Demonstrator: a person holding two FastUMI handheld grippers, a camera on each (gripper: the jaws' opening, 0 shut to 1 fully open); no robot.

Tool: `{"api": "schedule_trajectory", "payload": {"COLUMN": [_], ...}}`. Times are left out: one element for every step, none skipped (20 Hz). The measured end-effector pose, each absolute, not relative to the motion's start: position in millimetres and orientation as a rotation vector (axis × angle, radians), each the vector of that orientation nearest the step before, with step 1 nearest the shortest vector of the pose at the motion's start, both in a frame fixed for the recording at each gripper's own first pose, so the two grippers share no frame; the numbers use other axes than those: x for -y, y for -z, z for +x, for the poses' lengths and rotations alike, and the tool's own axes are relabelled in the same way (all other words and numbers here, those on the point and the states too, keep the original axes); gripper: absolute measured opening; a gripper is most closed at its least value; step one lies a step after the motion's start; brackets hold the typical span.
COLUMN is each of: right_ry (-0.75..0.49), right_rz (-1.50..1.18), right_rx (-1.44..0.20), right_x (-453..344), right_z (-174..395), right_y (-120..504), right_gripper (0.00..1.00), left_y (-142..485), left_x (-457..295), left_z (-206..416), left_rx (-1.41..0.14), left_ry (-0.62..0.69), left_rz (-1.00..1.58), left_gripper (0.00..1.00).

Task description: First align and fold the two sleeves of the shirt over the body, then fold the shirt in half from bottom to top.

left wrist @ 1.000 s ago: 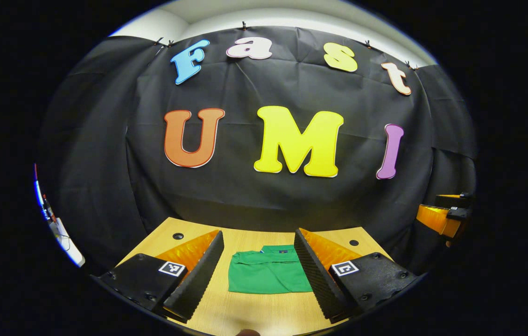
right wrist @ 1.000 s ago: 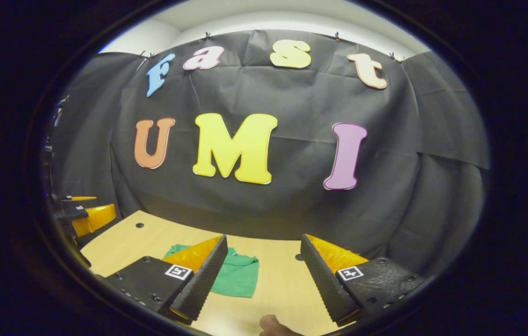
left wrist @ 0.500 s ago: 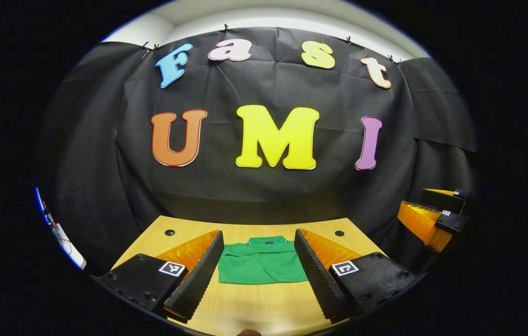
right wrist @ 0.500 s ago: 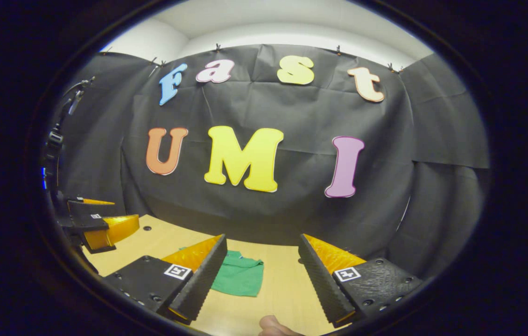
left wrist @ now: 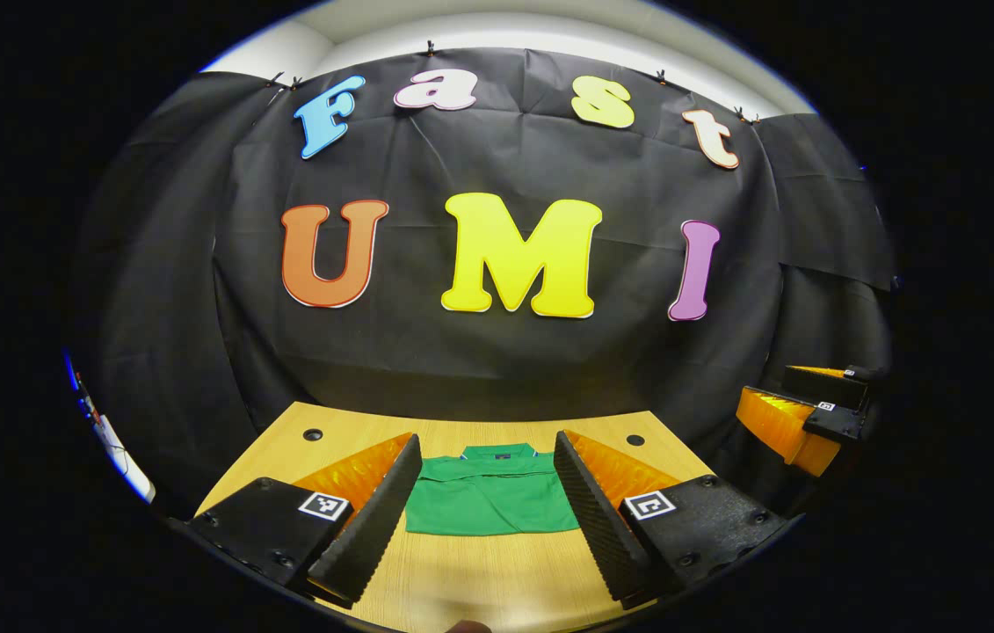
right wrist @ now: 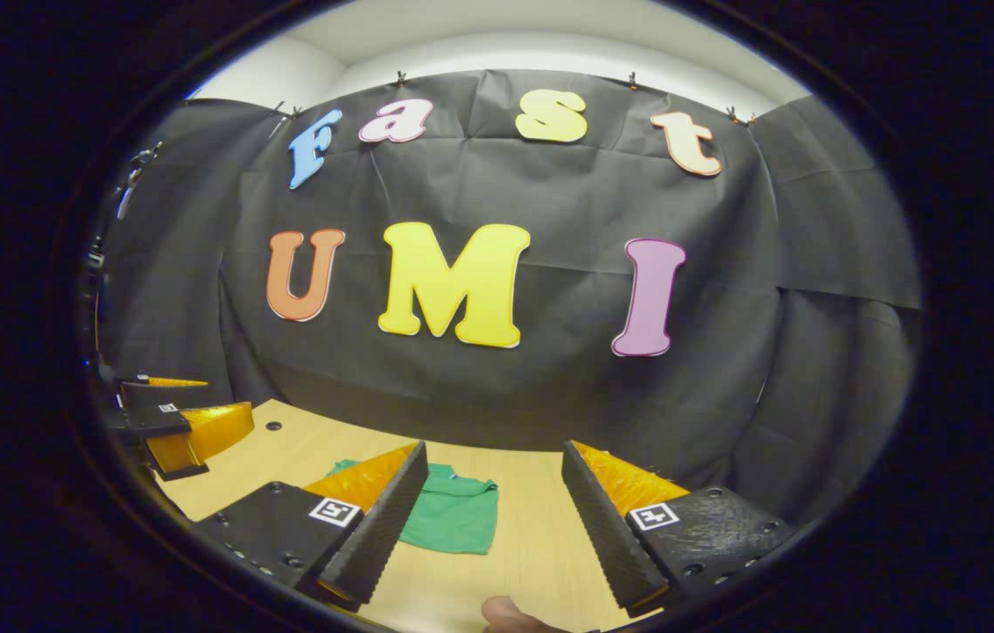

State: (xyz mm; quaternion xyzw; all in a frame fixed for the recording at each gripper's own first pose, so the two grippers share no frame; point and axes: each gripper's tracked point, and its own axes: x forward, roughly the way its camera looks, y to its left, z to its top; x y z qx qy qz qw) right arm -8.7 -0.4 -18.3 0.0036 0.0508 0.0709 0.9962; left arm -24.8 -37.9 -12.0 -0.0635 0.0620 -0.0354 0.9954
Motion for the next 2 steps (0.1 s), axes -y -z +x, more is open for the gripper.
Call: {"api": "schedule_trajectory", "payload": {"right_ry": [-0.142, -0.145], "right_rz": [0.003, -0.002], "right_rx": [-0.099, -0.097], "right_x": [-0.3, -1.3], "right_z": [-9.3, -9.2], "right_y": [17.6, 17.3], "right_gripper": [0.95, 0.95], "left_y": [12.7, 12.7], "left_x": [38.0, 38.2], "left_z": [-23.4, -22.6], "left_rx": [-0.128, -0.127], "left_ry": [0.071, 0.072], "left_rz": [-0.13, -0.131], "left_gripper": [0.98, 0.98]}}
